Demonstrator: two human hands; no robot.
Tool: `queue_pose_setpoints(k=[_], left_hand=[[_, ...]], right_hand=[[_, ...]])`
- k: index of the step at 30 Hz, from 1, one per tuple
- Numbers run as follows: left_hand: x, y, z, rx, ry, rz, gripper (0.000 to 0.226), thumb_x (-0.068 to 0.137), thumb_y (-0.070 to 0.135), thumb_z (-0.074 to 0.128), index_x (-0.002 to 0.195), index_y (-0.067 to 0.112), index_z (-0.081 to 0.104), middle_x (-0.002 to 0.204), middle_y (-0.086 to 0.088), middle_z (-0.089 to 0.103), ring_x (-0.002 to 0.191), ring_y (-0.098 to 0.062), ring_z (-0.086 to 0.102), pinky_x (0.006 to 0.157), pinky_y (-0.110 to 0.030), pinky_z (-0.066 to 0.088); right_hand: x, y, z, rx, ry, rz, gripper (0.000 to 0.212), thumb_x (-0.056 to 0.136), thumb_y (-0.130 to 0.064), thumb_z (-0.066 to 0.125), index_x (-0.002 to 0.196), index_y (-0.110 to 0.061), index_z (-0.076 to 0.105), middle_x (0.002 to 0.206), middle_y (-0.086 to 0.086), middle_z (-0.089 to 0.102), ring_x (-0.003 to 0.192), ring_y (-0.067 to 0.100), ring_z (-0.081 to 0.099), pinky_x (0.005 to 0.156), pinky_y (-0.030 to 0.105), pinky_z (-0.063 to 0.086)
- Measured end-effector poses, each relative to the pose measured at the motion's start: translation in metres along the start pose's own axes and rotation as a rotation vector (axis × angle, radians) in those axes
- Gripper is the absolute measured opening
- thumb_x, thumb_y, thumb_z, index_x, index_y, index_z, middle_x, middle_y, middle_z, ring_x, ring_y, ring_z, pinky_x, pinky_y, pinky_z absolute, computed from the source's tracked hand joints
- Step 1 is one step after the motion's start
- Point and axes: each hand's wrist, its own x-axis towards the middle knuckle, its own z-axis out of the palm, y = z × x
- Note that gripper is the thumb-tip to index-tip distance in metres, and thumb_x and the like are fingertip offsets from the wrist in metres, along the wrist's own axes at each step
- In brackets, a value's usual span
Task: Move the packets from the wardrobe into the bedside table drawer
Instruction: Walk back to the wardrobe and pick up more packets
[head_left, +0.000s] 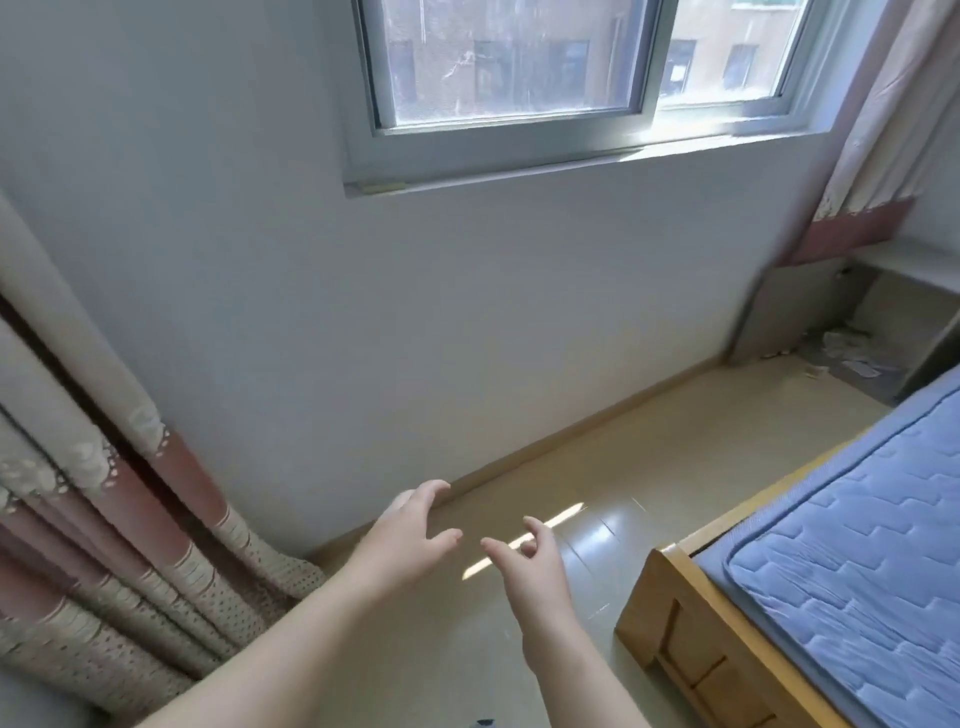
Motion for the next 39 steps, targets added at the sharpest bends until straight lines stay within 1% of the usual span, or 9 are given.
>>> queue_pose_setpoints(k=[4, 7, 14, 19, 23, 26, 30, 35, 39], left_hand=[[0.108, 0.026, -0.041, 0.093, 0.016, 0.085, 0.053, 0.092, 0.032, 0.054, 0.140, 0.031, 0.033, 0.143, 0.007, 0.037, 0.120, -0.012, 0.046, 0.098, -0.027, 0.040], [0.180, 0.055, -0.065, 0.067, 0.038, 0.128, 0.052, 0.092, 0.031, 0.054, 0.140, 0.030, 0.034, 0.141, 0.005, 0.039, 0.122, -0.013, 0.046, 0.099, -0.026, 0.040], [0.315, 0.109, -0.075, -0.158, 0.029, 0.166, 0.050, 0.092, 0.028, 0.056, 0.138, 0.028, 0.038, 0.137, 0.001, 0.043, 0.115, -0.014, 0.051, 0.092, -0.024, 0.041], [0.412, 0.145, -0.065, -0.343, 0.003, 0.214, 0.047, 0.092, 0.027, 0.057, 0.137, 0.028, 0.040, 0.128, 0.005, 0.046, 0.109, -0.013, 0.052, 0.086, -0.025, 0.040], [0.496, 0.167, -0.058, -0.439, -0.081, 0.232, 0.045, 0.092, 0.029, 0.058, 0.133, 0.032, 0.042, 0.121, 0.009, 0.046, 0.111, -0.013, 0.051, 0.087, -0.027, 0.040], [0.560, 0.193, -0.057, -0.441, -0.138, 0.244, 0.042, 0.092, 0.028, 0.058, 0.131, 0.032, 0.044, 0.122, 0.007, 0.048, 0.110, -0.012, 0.051, 0.085, -0.027, 0.041], [0.630, 0.235, -0.037, -0.418, -0.252, 0.301, 0.039, 0.092, 0.028, 0.056, 0.129, 0.033, 0.044, 0.121, 0.008, 0.049, 0.108, -0.011, 0.052, 0.084, -0.025, 0.038], [0.691, 0.286, 0.006, -0.389, -0.403, 0.305, 0.041, 0.091, 0.031, 0.057, 0.130, 0.034, 0.044, 0.123, 0.008, 0.050, 0.112, -0.013, 0.052, 0.093, -0.031, 0.043], [0.738, 0.332, 0.041, -0.376, -0.453, 0.337, 0.041, 0.092, 0.030, 0.056, 0.131, 0.032, 0.044, 0.124, 0.006, 0.050, 0.112, -0.013, 0.052, 0.093, -0.030, 0.042]], right_hand=[[0.094, -0.061, 0.009, 0.055, 0.049, -0.078, 0.064, 0.086, -0.025, 0.066, 0.141, -0.025, 0.035, 0.137, 0.003, 0.041, 0.113, 0.016, 0.043, 0.091, 0.029, 0.034], [0.156, -0.111, 0.011, 0.059, 0.077, -0.137, 0.065, 0.085, -0.024, 0.067, 0.142, -0.024, 0.035, 0.138, 0.006, 0.041, 0.122, 0.018, 0.044, 0.099, 0.031, 0.034], [0.263, -0.188, -0.009, 0.051, 0.178, -0.206, 0.063, 0.086, -0.023, 0.066, 0.141, -0.023, 0.036, 0.139, 0.006, 0.042, 0.125, 0.019, 0.043, 0.098, 0.029, 0.031], [0.346, -0.226, -0.023, 0.114, 0.290, -0.221, 0.062, 0.086, -0.022, 0.066, 0.141, -0.023, 0.037, 0.140, 0.005, 0.042, 0.124, 0.018, 0.043, 0.095, 0.027, 0.031], [0.416, -0.263, -0.030, 0.165, 0.367, -0.228, 0.063, 0.087, -0.024, 0.065, 0.142, -0.026, 0.035, 0.141, 0.002, 0.039, 0.124, 0.017, 0.042, 0.093, 0.026, 0.030], [0.461, -0.292, -0.043, 0.196, 0.440, -0.211, 0.061, 0.088, -0.025, 0.064, 0.141, -0.027, 0.035, 0.141, 0.001, 0.039, 0.113, 0.013, 0.041, 0.091, 0.027, 0.030], [0.505, -0.315, -0.075, 0.291, 0.569, -0.172, 0.060, 0.089, -0.020, 0.063, 0.142, -0.024, 0.035, 0.141, 0.002, 0.038, 0.109, 0.012, 0.039, 0.090, 0.026, 0.030], [0.550, -0.315, -0.121, 0.359, 0.702, -0.079, 0.060, 0.090, -0.020, 0.062, 0.142, -0.025, 0.034, 0.144, 0.002, 0.036, 0.122, 0.017, 0.041, 0.092, 0.027, 0.030], [0.599, -0.323, -0.168, 0.385, 0.746, -0.056, 0.060, 0.089, -0.022, 0.062, 0.142, -0.026, 0.033, 0.144, 0.002, 0.036, 0.117, 0.017, 0.043, 0.094, 0.030, 0.034]])
